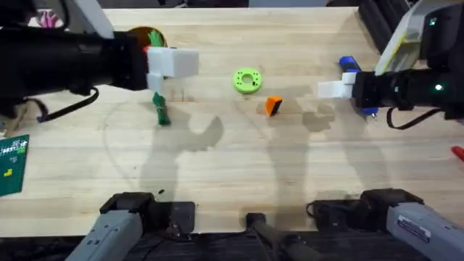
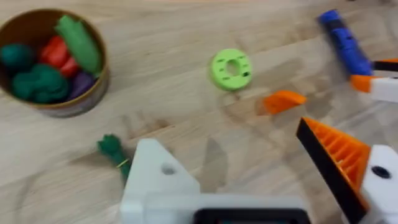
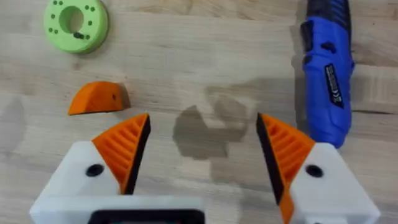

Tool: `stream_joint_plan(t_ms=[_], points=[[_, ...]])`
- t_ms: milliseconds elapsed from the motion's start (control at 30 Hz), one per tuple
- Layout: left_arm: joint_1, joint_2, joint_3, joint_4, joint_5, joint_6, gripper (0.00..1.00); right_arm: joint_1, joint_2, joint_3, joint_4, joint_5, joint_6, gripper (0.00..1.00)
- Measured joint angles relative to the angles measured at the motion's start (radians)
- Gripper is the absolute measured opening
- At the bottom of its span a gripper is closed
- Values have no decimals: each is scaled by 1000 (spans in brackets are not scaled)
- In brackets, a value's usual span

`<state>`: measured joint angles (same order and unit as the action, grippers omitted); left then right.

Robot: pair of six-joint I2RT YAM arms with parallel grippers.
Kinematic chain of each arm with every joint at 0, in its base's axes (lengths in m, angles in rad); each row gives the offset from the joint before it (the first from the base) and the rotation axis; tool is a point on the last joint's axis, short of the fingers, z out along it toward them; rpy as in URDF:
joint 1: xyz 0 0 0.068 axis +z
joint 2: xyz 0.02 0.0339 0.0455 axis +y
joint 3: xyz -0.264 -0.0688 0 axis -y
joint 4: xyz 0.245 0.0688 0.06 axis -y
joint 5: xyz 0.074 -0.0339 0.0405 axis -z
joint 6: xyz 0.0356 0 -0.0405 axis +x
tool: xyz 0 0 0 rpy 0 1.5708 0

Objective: Pick up the gripper from the table and insert it into the empty holder that is missing its gripper. Then pick up a screw, insert it into the mounting hole, and use the screwdriver to tighten it. Finally, clean up the table by picking up the vegetable and placing it into the bucket.

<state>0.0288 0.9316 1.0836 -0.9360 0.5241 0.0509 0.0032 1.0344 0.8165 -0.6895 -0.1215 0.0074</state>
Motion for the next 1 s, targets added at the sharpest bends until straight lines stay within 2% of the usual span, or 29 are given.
stream_joint_plan(t_ms=[67,167,267,367,467,600,767,1000], points=[[0,-25,0,-5,35,-5,971,0,0,0,0,0,0,994],[0,-43,-1,0,49,-8,970,0,0,0,0,0,0,993],[0,-64,-39,115,48,-7,970,0,0,0,0,0,0,993],[0,-133,-179,315,48,-7,970,0,0,0,0,0,0,993],[0,-239,-377,504,52,-7,970,0,0,0,0,0,0,993],[0,-371,-590,665,61,-7,970,0,0,0,0,0,0,993],[0,-576,-803,778,68,-7,970,0,0,0,0,0,0,993],[0,-823,-977,793,92,-7,971,0,0,0,0,0,0,993]])
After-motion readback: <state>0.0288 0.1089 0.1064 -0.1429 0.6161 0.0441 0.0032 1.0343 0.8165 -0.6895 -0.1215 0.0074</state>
